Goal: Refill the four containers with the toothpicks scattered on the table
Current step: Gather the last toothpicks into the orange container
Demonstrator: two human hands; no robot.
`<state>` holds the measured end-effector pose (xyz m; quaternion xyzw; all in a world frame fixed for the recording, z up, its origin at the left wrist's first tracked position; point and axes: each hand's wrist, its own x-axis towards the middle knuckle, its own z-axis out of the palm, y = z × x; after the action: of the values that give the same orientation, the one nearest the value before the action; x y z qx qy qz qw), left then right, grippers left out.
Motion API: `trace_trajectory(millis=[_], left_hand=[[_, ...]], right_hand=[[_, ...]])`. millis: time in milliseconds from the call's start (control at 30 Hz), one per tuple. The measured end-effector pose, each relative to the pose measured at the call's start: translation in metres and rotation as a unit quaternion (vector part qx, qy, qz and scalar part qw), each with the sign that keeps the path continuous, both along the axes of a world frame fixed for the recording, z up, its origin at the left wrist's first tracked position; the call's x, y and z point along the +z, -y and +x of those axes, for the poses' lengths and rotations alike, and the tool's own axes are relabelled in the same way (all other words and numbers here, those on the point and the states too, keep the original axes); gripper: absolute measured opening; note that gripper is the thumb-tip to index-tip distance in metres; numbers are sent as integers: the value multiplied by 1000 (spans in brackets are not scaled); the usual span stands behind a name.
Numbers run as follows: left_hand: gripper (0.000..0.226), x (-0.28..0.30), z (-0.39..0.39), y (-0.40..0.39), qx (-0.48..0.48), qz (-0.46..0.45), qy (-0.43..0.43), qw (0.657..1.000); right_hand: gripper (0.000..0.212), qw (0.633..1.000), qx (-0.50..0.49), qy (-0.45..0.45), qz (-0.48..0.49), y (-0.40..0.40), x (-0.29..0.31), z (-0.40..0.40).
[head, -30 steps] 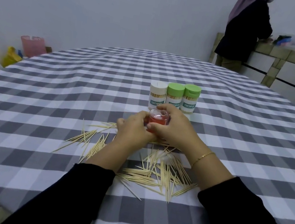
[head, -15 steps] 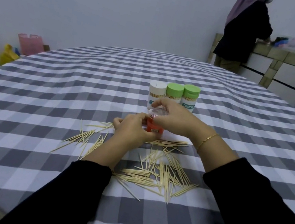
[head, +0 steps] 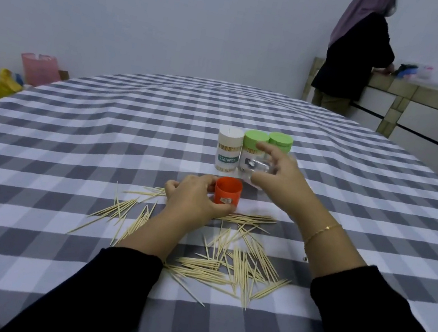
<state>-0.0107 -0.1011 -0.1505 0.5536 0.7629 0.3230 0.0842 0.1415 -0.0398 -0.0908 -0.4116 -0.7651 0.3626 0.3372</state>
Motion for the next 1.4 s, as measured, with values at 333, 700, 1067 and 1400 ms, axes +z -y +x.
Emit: trace_trajectory(millis=[333, 700, 1067, 1400], left_hand=[[62, 0, -4, 2, -26, -24, -18, 999], [48, 30, -21, 21, -36, -118, -28, 992], [64, 36, -29, 29, -73, -256, -59, 962], [46, 37, -30, 23, -76, -254, -195, 944]], right_hand=[[33, 985, -140, 101, -14, -11, -38, 36], [37, 896, -22, 389, 214, 16, -21, 19], [36, 860, -23, 472, 192, 14, -22, 23], [33, 832, -33, 511, 213, 17, -22, 16]])
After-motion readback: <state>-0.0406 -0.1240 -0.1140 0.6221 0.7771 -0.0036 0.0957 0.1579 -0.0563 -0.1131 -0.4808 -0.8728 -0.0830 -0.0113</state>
